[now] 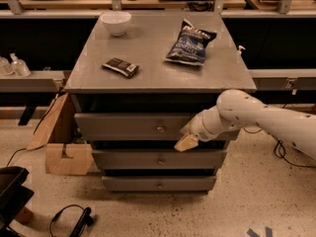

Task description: Close top drawer

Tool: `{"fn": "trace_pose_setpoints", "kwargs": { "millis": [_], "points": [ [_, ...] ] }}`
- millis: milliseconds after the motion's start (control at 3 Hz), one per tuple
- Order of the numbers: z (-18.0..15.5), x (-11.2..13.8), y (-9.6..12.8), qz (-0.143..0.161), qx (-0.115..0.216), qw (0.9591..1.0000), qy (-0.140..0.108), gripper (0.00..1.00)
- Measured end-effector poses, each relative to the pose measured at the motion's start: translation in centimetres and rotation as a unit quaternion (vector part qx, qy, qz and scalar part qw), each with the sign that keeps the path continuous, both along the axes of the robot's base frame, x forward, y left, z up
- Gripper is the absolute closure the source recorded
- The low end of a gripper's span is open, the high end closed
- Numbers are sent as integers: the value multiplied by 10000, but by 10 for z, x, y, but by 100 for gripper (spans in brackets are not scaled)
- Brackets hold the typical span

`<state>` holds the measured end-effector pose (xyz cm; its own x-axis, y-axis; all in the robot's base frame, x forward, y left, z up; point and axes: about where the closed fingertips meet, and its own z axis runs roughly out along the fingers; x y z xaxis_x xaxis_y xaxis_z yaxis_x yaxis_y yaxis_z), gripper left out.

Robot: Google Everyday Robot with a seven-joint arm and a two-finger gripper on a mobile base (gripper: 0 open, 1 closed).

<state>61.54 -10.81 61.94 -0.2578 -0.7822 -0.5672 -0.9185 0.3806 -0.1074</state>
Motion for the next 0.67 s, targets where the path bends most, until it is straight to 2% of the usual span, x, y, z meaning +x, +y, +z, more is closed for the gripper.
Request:
{"fn": "trace_pose_setpoints", "kwargs": {
  "millis": [333, 667],
  "points": [
    [-1, 0, 1, 11, 2, 10000, 10, 0],
    [-1, -4, 1, 11, 2, 10000, 11, 0]
  ]
}}
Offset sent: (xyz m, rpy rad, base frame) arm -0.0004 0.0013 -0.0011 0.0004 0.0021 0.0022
